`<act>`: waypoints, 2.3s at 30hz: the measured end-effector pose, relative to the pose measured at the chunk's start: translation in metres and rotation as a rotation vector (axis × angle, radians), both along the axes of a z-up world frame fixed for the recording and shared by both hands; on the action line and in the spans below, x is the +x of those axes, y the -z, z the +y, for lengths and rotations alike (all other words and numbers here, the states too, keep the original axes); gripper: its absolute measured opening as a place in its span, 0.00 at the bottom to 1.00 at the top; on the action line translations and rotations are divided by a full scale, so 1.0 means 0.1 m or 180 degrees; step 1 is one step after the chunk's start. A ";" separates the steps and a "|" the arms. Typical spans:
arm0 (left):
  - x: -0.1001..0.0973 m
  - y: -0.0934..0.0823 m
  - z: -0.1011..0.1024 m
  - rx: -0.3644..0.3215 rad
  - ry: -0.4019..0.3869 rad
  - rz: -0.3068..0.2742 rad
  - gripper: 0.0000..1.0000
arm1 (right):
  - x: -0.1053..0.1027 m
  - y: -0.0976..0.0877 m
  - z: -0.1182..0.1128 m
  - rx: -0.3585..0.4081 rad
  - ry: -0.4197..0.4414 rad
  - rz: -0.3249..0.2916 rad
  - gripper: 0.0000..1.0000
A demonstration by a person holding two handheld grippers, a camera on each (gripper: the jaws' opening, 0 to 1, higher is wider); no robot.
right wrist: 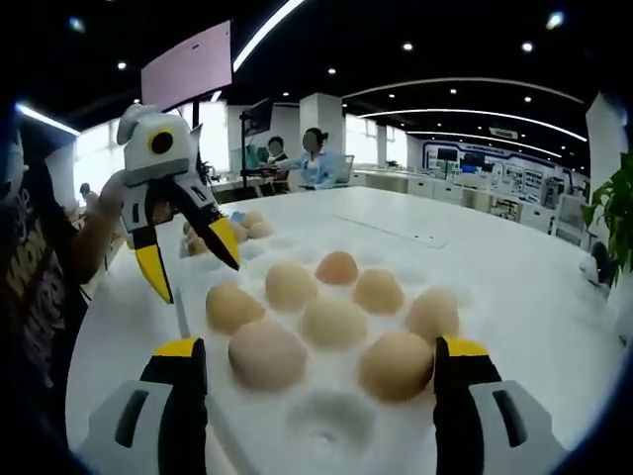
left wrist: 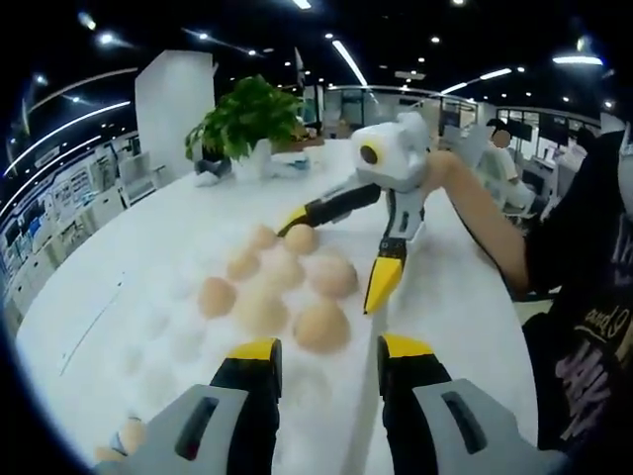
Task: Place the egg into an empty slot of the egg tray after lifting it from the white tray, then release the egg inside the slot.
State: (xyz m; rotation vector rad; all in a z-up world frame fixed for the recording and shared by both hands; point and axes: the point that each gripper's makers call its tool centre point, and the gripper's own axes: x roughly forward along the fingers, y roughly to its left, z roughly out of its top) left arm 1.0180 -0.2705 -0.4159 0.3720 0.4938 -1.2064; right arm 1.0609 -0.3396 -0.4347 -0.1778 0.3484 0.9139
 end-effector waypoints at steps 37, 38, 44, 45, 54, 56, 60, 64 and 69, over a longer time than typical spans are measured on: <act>0.14 0.16 -0.20 0.0062 -0.0091 -0.0001 0.26 | -0.03 0.00 0.08 0.0050 0.0004 -0.0042 1.00; 0.15 0.16 -0.20 0.0064 -0.0090 -0.0005 0.26 | -0.03 0.00 0.08 0.0050 0.0004 -0.0042 1.00; 0.12 0.17 -0.22 0.0060 -0.0106 0.0042 0.26 | -0.02 0.00 0.07 0.0049 0.0008 -0.0042 1.00; 0.12 0.17 -0.22 0.0061 -0.0110 0.0042 0.26 | -0.02 0.00 0.07 0.0049 0.0008 -0.0042 1.00; 0.11 0.16 -0.22 0.0021 -0.0157 0.0065 0.26 | -0.01 0.00 0.06 0.0065 0.0011 -0.0052 1.00; 0.11 0.16 -0.22 0.0035 -0.0168 0.0056 0.26 | -0.01 -0.01 0.06 0.0074 0.0009 -0.0058 1.00; 0.11 0.16 -0.21 0.0040 -0.0168 0.0060 0.26 | -0.01 -0.01 0.06 0.0081 0.0009 -0.0062 1.00; 0.11 0.16 -0.21 0.0031 -0.0164 0.0069 0.26 | 0.00 -0.01 0.05 0.0087 0.0007 -0.0065 1.00; 0.10 0.15 -0.21 0.0027 -0.0154 0.0063 0.26 | 0.01 -0.01 0.05 0.0092 0.0006 -0.0067 1.00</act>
